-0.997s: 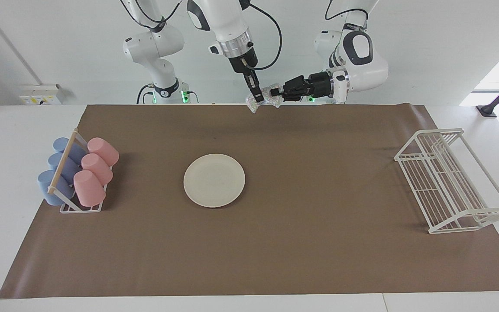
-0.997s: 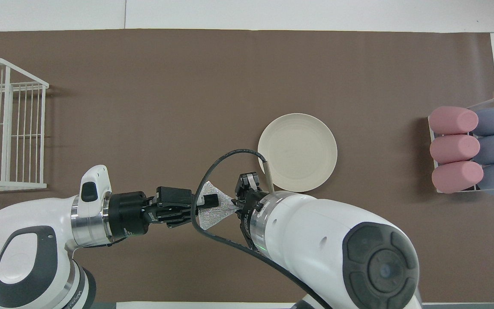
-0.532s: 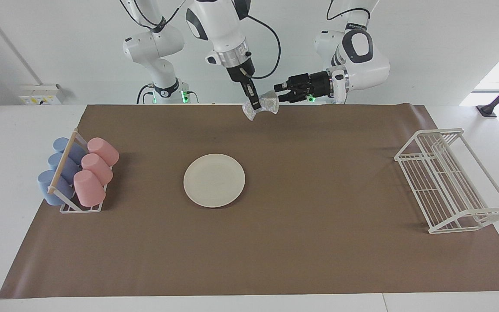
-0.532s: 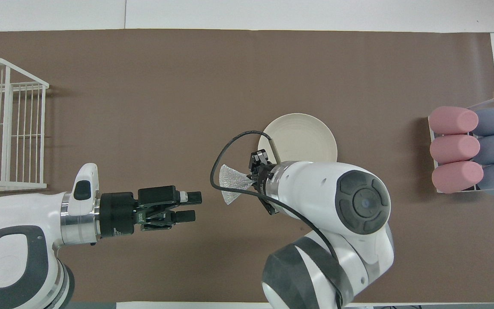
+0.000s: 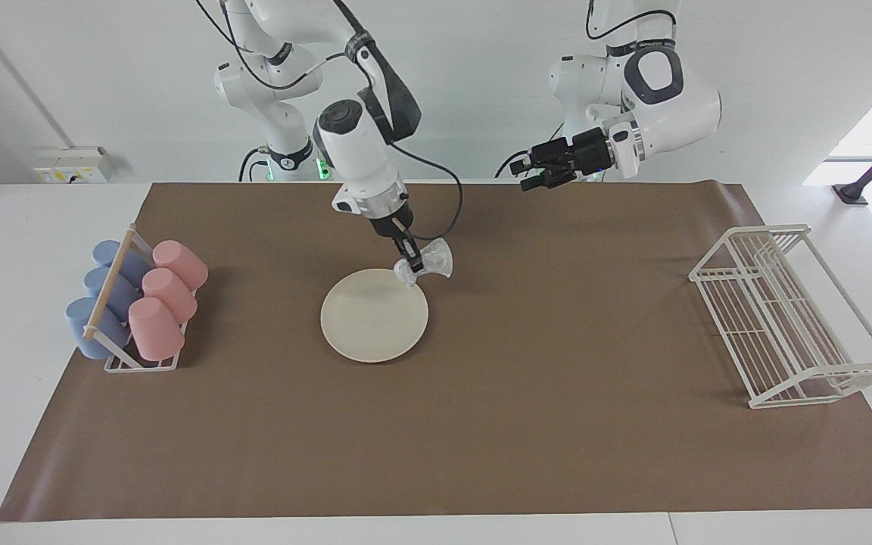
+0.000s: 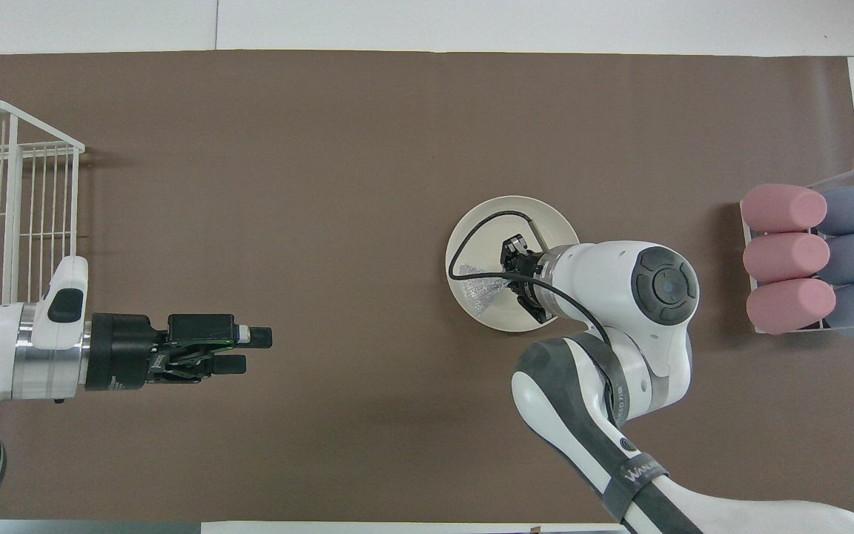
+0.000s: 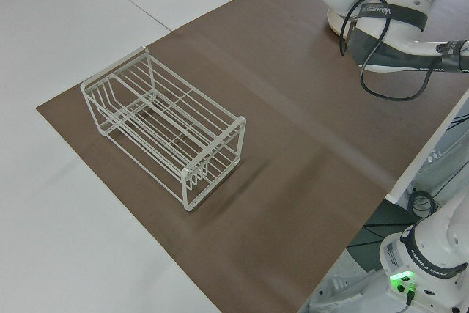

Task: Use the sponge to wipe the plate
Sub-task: 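Lower the sponge onto the plate while the left gripper withdraws, then rub the sponge across the plate surface with the right gripper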

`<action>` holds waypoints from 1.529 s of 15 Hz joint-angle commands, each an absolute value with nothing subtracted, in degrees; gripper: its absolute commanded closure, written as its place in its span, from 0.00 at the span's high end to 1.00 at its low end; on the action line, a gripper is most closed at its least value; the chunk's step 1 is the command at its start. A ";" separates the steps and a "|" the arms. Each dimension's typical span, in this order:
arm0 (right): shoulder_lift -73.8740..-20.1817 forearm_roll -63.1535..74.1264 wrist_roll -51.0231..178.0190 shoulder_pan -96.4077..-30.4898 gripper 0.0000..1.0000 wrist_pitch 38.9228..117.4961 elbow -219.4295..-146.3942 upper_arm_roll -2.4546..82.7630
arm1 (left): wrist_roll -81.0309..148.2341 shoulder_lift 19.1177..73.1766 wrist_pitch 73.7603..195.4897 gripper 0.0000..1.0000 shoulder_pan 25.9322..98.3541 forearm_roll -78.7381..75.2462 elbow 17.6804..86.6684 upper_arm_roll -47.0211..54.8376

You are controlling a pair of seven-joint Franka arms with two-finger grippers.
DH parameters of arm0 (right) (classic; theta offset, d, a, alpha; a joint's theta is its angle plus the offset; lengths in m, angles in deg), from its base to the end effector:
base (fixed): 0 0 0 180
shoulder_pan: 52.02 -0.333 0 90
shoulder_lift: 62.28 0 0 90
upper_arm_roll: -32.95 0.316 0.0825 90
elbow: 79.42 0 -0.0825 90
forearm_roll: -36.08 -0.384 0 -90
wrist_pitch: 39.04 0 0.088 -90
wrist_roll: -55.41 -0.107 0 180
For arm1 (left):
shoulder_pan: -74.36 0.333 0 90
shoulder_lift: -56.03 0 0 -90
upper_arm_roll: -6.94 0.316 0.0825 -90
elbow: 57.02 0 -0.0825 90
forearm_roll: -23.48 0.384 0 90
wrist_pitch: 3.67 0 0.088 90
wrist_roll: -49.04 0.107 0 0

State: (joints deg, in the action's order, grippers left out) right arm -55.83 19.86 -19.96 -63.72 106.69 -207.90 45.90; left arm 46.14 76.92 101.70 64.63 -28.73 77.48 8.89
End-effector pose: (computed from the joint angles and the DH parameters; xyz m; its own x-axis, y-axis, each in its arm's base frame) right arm 0.5051 0.2270 0.3375 0.4560 -0.8727 -0.1746 -0.8829 -0.4189 -0.2119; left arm 0.4209 -0.1203 0.4899 0.9550 0.1065 -0.2768 0.2792 -0.6372 0.7183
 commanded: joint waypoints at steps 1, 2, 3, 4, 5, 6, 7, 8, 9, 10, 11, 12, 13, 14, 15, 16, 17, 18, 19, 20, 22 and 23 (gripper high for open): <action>-52.71 19.64 -18.07 -63.62 0.00 111.24 -208.89 46.75 | 43.86 73.26 99.95 1.00 65.13 -20.32 72.54 8.52; -52.01 19.64 -18.07 -63.89 0.00 111.86 -208.89 46.75 | 42.55 72.48 100.04 1.00 65.04 -17.68 71.31 8.52; -51.39 19.64 -17.98 -63.89 0.00 112.13 -208.89 46.75 | 40.89 71.77 100.04 1.00 64.96 -14.43 69.56 8.43; -50.86 19.64 -17.63 -63.80 0.00 112.22 -208.89 46.75 | 39.48 70.55 100.04 1.00 64.87 -11.18 67.45 8.34; -50.25 19.64 -15.71 -63.11 0.00 112.22 -208.89 46.75 | 38.51 69.66 99.87 1.00 64.87 -8.80 65.25 8.34; -49.81 19.55 -13.26 -62.14 0.00 112.31 -208.89 46.67 | 37.89 68.87 99.86 1.00 65.04 -7.12 64.01 8.43; -49.45 19.55 -11.32 -61.00 0.00 112.48 -208.89 46.66 | 37.80 68.25 99.60 1.00 65.13 -4.58 62.61 8.52; -49.10 19.55 -8.95 -60.21 0.00 113.44 -208.89 46.66 | 37.88 68.16 98.56 1.00 65.48 -2.73 61.90 8.52; -48.84 19.55 -6.05 -58.72 0.00 113.71 -208.89 46.66 | 37.88 67.81 97.50 1.00 65.92 -0.80 60.76 8.52; -48.66 19.55 -2.89 -57.05 0.00 113.80 -208.89 46.66 | 37.88 67.37 96.10 1.00 65.92 2.09 59.53 8.52; -48.57 19.55 -0.77 -55.99 0.00 113.72 -208.89 46.66 | 37.88 66.67 94.87 1.00 65.92 4.82 58.30 8.52; -48.57 19.55 0.73 -55.37 0.00 113.72 -208.89 46.66 | 37.88 66.23 93.72 1.00 65.92 6.50 57.16 8.52; -48.57 19.47 0.92 -55.28 0.00 113.72 -208.89 46.66 | 37.88 65.62 92.41 1.00 65.92 8.52 55.67 8.52; -48.57 19.46 0.31 -55.80 0.00 113.72 -208.89 46.66 | 37.88 64.92 90.91 1.00 65.92 10.89 54.09 8.43; -48.57 19.12 -1.44 -56.24 0.00 113.72 -208.97 46.75 | 37.88 64.04 89.42 1.00 65.92 12.13 52.42 8.43; -48.40 18.94 -3.80 -57.81 0.00 113.89 -208.89 46.75 | 37.88 63.25 87.84 1.00 66.01 12.75 50.49 8.52; -48.31 18.85 -6.35 -59.48 0.00 114.33 -208.89 46.75 | 37.88 62.37 86.43 1.00 66.10 13.97 48.64 8.60; -48.13 18.85 -8.72 -60.63 0.00 115.12 -208.97 46.75 | 37.97 61.66 85.11 1.00 65.92 15.47 46.97 8.52; -48.04 18.85 -11.88 -62.73 0.00 115.73 -208.89 46.75 | 37.97 60.79 83.45 1.00 65.92 16.79 44.95 8.52; -47.96 18.85 -14.70 -64.23 0.00 116.43 -208.89 46.75 | 38.06 59.82 82.21 1.00 65.92 17.76 42.67 8.52; -47.69 18.85 -15.70 -65.38 0.00 117.49 -208.89 46.67 | 38.06 56.84 78.44 1.00 65.84 18.73 36.87 8.69; -47.60 18.85 -14.73 -64.69 0.00 117.50 -208.89 46.66 | 37.97 55.43 76.51 1.00 65.83 19.34 33.97 8.69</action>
